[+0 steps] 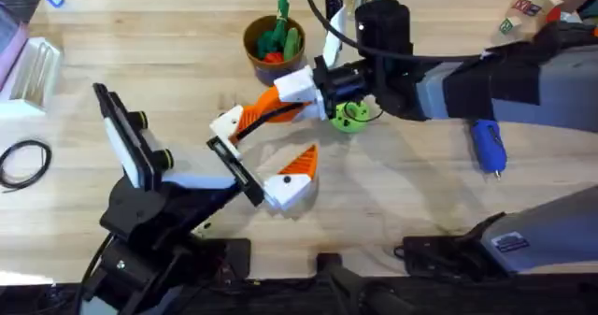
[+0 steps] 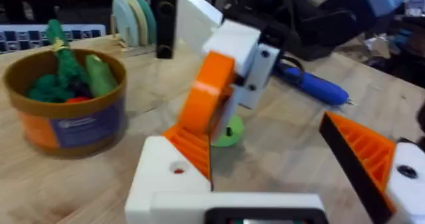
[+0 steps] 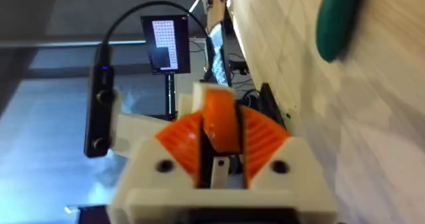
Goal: Pick up the gripper from the table and insert it into the empty holder that is missing its gripper. Then pick up a screw, insert it into the mounting hole, and use the screwdriver to tighten it. Finally, clean up the table by picking up the vegetable and placing it into the bucket.
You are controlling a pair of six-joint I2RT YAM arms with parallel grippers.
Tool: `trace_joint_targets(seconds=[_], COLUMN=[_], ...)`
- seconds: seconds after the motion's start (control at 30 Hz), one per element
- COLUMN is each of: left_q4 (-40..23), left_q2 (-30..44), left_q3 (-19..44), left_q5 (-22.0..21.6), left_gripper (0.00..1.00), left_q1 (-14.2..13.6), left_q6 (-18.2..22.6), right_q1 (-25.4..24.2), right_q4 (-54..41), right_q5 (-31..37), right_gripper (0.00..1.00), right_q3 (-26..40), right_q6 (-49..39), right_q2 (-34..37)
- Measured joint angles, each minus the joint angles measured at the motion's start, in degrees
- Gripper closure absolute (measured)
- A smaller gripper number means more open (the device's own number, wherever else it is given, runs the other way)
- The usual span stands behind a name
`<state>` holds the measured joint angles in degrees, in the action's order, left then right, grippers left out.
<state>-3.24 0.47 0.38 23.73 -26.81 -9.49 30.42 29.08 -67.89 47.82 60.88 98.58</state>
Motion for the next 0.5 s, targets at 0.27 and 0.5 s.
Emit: trace_joint_targets(seconds=[0.27, 0.5], left_q4=[0.1, 0.1], left_q2=[-0.1, -0.1], left_q3=[0.0, 0.0], left_q5=[3.8, 4.1], left_gripper=[0.008, 0.009], left_q1=[-0.9, -0.9], left_q6=[1.3, 1.5], right_q1=[-1.5, -3.4], right_q4=[7.3, 7.4], right_q5=[-7.2, -8.1], right_gripper=[0.358, 0.017], right_q3=[0.0, 0.0], right_q6=[-1.2, -2.8], right_q2=[0.8, 0.8])
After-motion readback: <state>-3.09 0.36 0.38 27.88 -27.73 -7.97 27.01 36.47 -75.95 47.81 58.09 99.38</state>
